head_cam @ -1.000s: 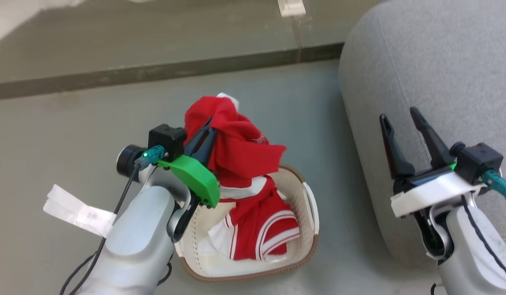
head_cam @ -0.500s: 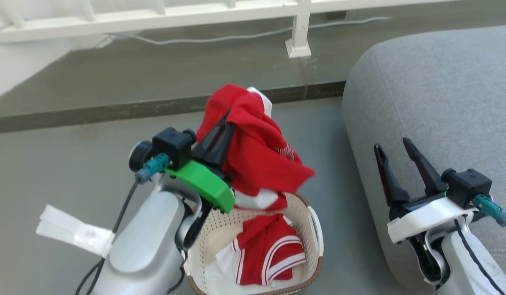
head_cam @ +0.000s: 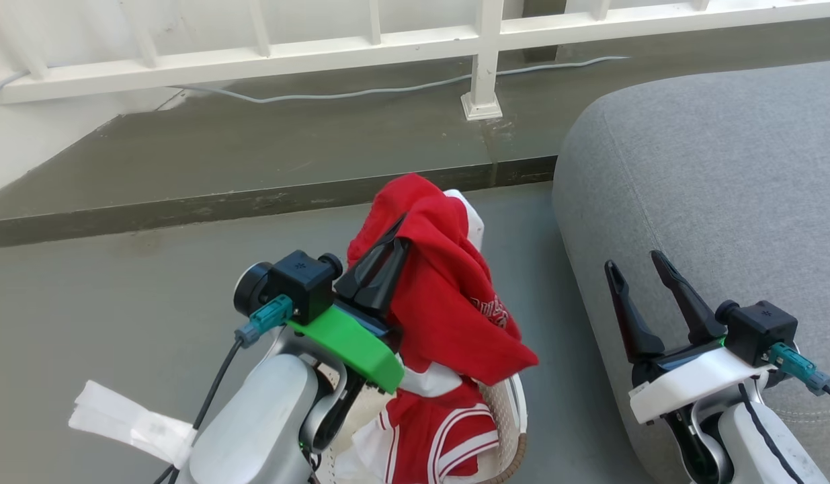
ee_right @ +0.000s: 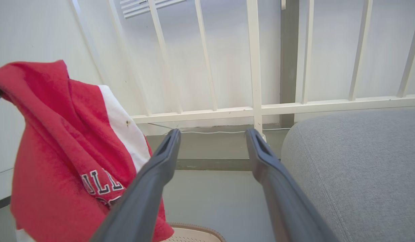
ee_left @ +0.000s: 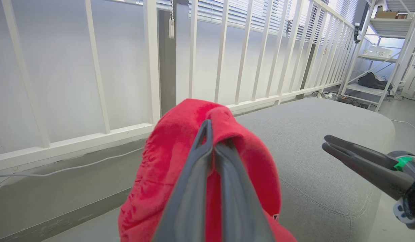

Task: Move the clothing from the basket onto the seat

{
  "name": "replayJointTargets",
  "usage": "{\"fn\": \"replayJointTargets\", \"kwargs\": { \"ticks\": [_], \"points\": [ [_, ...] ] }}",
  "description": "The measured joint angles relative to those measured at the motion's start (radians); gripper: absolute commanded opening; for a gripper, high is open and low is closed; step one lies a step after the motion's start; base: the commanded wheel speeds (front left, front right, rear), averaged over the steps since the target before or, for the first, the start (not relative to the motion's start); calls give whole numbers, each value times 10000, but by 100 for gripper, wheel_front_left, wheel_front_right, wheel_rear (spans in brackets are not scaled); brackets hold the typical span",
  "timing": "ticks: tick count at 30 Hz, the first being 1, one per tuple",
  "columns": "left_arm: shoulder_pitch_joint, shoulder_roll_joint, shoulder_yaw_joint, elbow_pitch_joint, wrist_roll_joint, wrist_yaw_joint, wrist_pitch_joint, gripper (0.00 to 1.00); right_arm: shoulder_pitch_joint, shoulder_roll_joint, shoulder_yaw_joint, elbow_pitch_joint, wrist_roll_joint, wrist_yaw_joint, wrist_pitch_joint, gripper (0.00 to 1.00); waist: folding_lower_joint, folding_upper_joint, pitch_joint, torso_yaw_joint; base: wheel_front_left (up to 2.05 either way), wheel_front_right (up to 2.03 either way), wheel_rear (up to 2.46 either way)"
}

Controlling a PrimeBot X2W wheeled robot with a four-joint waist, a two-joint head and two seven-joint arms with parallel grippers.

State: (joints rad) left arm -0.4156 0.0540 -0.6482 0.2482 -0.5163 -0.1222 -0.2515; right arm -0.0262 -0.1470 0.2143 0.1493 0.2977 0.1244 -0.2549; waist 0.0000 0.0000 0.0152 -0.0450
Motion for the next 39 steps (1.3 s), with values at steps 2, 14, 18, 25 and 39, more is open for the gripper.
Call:
{"fn": "replayJointTargets", "kwargs": {
  "ticks": [2,14,18,25,39],
  "points": [
    [141,54,-4,-176,2,4,21,0,64,-4,59,-111,-2,0,0,100,0,0,-19,-29,0,0,0],
    [585,290,-59,-947,2,203,324,0,155,4,640,-694,12,0,0,100,0,0,-80,-81,0,0,0],
    [686,328,-88,-1106,2,255,447,0,148,90,1371,-1001,21,0,2,100,0,0,-107,-69,0,0,0],
    [748,337,-138,-1369,-2,276,571,0,47,217,2943,-1383,186,0,52,100,0,0,-139,-32,0,0,0],
    [874,355,-330,-1919,0,347,848,0,-892,253,4429,-688,554,0,92,100,0,0,-143,108,0,0,0]
  ]
}}
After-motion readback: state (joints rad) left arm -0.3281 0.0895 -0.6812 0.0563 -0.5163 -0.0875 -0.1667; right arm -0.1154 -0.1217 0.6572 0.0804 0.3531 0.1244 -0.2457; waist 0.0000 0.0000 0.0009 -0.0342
